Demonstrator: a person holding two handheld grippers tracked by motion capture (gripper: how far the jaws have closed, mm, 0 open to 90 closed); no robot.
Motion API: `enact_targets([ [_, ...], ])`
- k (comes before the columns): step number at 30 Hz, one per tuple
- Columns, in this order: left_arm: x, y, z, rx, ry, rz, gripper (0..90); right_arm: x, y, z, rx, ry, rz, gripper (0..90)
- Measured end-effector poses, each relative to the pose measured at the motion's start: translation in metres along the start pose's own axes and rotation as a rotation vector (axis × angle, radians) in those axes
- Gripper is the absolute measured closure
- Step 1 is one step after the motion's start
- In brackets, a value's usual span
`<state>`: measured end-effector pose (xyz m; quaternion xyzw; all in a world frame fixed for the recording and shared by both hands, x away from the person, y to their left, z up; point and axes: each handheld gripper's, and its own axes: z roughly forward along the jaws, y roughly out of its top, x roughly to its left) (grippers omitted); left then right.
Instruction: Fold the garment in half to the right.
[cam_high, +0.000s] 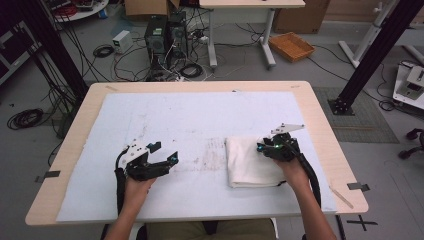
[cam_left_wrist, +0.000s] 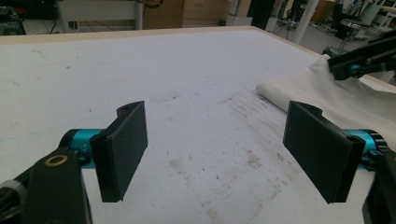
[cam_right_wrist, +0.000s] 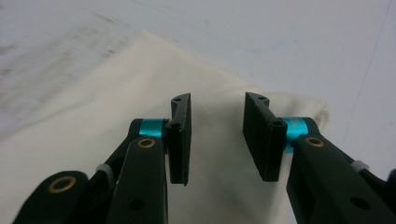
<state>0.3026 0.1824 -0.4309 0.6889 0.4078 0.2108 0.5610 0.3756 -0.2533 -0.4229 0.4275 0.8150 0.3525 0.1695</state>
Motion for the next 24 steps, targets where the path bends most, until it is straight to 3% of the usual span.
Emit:
enact_targets([
  [2,-0.001,0.000,0.001,0.004,-0.004,0.004,22.0,-0.012,-0.006,0.006,0.054,-0.027,0.059,62.3],
  [5,-0.001,0.000,0.001,-0.001,-0.006,0.003,21.9,-0.019,-0.010,0.000,0.026,-0.020,0.105,56.9],
  [7,-0.001,0.000,0.001,0.003,-0.004,0.002,21.9,-0.014,-0.008,-0.010,-0.039,0.018,0.098,56.9],
  [8,-0.001,0.000,0.001,0.003,-0.004,0.002,22.0,-0.014,-0.008,-0.010,-0.039,0.018,0.098,56.9],
  [9,-0.001,0.000,0.002,0.006,-0.005,-0.002,22.0,-0.002,-0.005,-0.018,-0.099,0.075,0.065,56.9],
  [10,-0.001,0.000,0.002,0.006,-0.006,-0.001,21.9,0.020,-0.003,-0.024,-0.111,0.170,-0.007,56.8],
  [14,-0.002,-0.001,0.002,0.008,-0.003,-0.001,22.0,0.063,-0.010,-0.015,0.018,0.311,-0.137,60.6],
  [17,-0.002,-0.001,0.002,0.012,-0.006,0.003,21.9,0.082,-0.016,-0.003,0.081,0.352,-0.194,61.7],
  [19,-0.002,-0.001,0.002,0.013,-0.006,0.004,21.9,0.089,-0.018,0.002,0.067,0.342,-0.218,61.3],
  [22,-0.001,-0.001,0.003,0.015,-0.002,0.001,21.9,0.088,-0.017,0.002,0.068,0.372,-0.212,57.3],
  [24,-0.001,-0.001,0.003,0.016,-0.001,0.002,21.9,0.081,-0.015,-0.002,0.029,0.394,-0.184,56.6],
])
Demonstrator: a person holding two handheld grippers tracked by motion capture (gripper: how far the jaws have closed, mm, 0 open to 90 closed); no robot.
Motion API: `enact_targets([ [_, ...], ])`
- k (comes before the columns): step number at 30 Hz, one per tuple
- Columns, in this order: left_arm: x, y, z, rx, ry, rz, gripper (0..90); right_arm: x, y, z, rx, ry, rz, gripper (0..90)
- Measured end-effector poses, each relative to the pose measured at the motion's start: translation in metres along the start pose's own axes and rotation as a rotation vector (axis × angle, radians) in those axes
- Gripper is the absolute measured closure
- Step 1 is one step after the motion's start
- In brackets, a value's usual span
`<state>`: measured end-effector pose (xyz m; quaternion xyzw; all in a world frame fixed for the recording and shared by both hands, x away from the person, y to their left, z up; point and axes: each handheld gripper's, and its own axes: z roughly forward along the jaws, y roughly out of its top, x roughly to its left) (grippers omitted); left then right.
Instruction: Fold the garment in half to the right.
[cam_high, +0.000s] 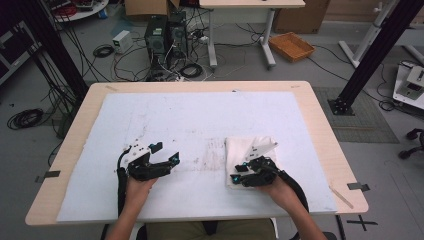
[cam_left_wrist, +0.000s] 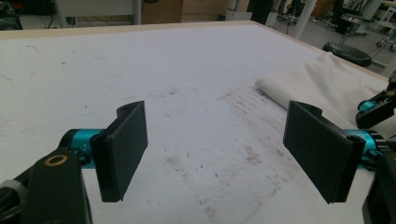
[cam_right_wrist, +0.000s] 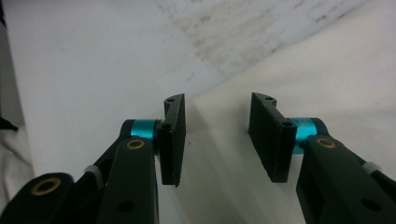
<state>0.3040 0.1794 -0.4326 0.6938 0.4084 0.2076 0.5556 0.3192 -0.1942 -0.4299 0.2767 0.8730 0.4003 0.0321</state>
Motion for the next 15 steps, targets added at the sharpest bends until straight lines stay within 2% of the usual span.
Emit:
enact_targets([
  [1,0.000,0.000,0.000,0.000,0.000,0.000,21.9,-0.005,0.001,-0.007,-0.054,-0.017,0.017,56.6],
  [2,-0.001,0.000,0.000,0.000,-0.001,-0.002,22.0,-0.012,0.001,-0.015,-0.115,-0.056,0.046,56.6],
  [3,-0.001,0.000,0.000,0.001,-0.003,-0.001,21.9,-0.020,0.001,-0.023,-0.162,-0.123,0.077,56.7],
  [4,-0.001,0.000,0.000,0.000,-0.003,-0.002,22.0,-0.029,0.000,-0.030,-0.179,-0.220,0.104,57.9],
  [5,-0.001,0.000,0.000,0.002,-0.002,0.000,21.9,-0.040,-0.002,-0.036,-0.171,-0.311,0.137,61.3],
  [7,-0.001,0.000,0.001,0.004,-0.003,0.002,21.9,-0.060,-0.007,-0.041,-0.140,-0.423,0.207,65.9],
  [8,-0.001,0.000,0.001,0.003,-0.004,0.001,21.9,-0.068,-0.010,-0.041,-0.120,-0.441,0.238,66.7],
  [9,-0.001,0.000,0.001,0.001,-0.003,-0.001,21.9,-0.075,-0.011,-0.039,-0.098,-0.435,0.256,67.1],
  [12,0.000,0.000,0.000,-0.001,-0.002,-0.002,21.9,-0.085,-0.015,-0.027,-0.016,-0.456,0.245,68.5],
  [15,0.000,0.001,-0.001,-0.009,-0.002,0.000,22.0,-0.086,-0.016,-0.027,-0.027,-0.446,0.268,64.6],
])
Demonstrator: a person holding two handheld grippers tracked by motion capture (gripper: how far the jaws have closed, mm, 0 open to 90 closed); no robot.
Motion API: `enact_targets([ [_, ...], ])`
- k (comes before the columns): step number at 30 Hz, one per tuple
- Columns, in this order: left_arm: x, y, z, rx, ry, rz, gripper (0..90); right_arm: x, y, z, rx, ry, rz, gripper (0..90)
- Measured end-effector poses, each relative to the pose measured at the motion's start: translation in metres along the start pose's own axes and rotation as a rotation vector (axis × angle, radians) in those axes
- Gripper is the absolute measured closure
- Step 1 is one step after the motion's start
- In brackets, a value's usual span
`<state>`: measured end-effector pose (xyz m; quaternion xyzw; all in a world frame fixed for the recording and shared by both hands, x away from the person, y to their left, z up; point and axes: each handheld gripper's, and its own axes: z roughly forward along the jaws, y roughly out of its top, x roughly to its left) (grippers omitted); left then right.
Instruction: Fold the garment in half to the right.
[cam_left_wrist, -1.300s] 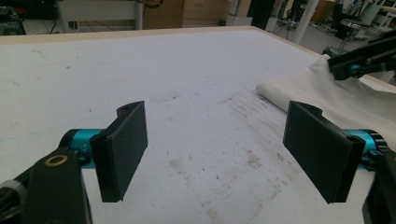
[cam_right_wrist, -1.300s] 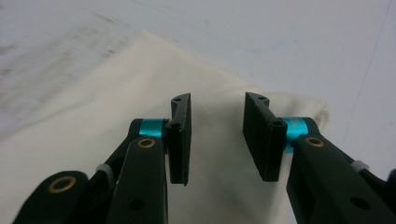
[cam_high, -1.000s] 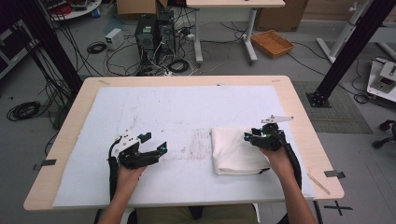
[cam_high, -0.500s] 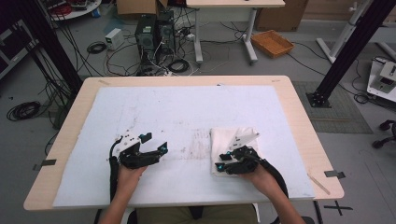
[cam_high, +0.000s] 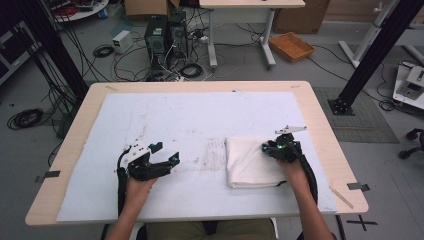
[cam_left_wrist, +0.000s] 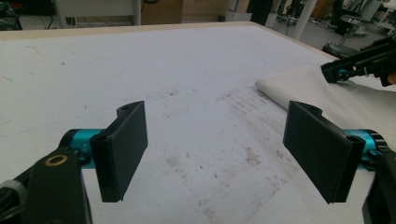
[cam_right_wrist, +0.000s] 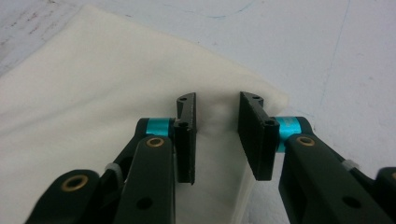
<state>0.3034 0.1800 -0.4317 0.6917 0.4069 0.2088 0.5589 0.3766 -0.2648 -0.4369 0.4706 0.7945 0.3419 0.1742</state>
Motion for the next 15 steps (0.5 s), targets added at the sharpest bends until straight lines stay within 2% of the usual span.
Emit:
enact_targets([
  [1,0.000,0.000,0.000,-0.005,0.002,-0.002,21.9,0.000,0.000,-0.001,-0.001,0.007,0.002,59.2],
  [4,0.000,0.001,-0.002,-0.016,0.001,0.014,21.9,-0.003,-0.006,-0.013,-0.055,0.012,-0.012,42.1],
  [6,0.000,0.002,-0.003,-0.019,0.002,0.022,21.9,-0.009,-0.012,-0.025,-0.129,0.027,-0.030,32.7],
  [8,0.001,0.002,-0.003,-0.028,-0.004,0.020,19.5,-0.013,-0.015,-0.034,-0.171,0.042,-0.054,22.9],
  [11,0.003,0.003,-0.004,-0.029,-0.014,0.031,18.7,-0.018,-0.023,-0.047,-0.217,0.085,-0.098,21.0],
  [15,0.005,0.004,-0.005,-0.044,-0.018,0.057,18.7,-0.024,-0.034,-0.062,-0.278,0.108,-0.116,20.1],
])
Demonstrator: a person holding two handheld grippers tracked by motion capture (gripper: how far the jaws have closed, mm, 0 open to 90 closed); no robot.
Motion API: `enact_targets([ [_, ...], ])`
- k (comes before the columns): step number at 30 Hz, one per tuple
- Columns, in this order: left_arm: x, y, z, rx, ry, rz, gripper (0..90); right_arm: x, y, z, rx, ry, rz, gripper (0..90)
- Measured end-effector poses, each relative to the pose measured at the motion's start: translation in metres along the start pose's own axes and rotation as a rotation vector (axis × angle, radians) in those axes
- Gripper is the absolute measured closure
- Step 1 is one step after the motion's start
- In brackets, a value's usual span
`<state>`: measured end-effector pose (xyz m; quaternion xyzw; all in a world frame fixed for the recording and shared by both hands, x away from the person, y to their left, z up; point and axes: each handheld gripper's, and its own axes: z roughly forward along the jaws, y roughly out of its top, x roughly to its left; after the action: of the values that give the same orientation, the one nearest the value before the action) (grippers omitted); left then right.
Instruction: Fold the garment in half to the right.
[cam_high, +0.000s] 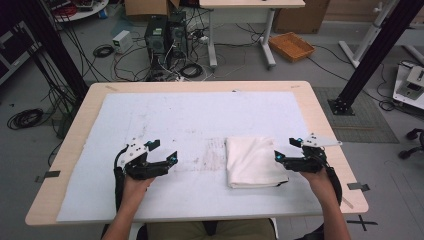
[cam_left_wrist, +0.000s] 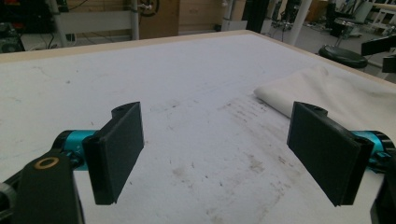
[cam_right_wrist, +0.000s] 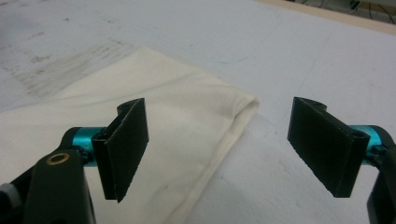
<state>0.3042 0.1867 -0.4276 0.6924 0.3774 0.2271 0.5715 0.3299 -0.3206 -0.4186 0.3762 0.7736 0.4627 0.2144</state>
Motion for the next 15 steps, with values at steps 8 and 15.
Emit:
enact_targets([
  [8,0.005,0.000,-0.003,-0.036,-0.006,0.034,18.7,-0.008,-0.006,-0.027,-0.095,-0.001,0.039,18.9],
  [15,0.002,0.000,-0.001,-0.023,-0.022,0.034,18.7,-0.013,-0.007,-0.031,-0.086,-0.026,0.057,18.3],
])
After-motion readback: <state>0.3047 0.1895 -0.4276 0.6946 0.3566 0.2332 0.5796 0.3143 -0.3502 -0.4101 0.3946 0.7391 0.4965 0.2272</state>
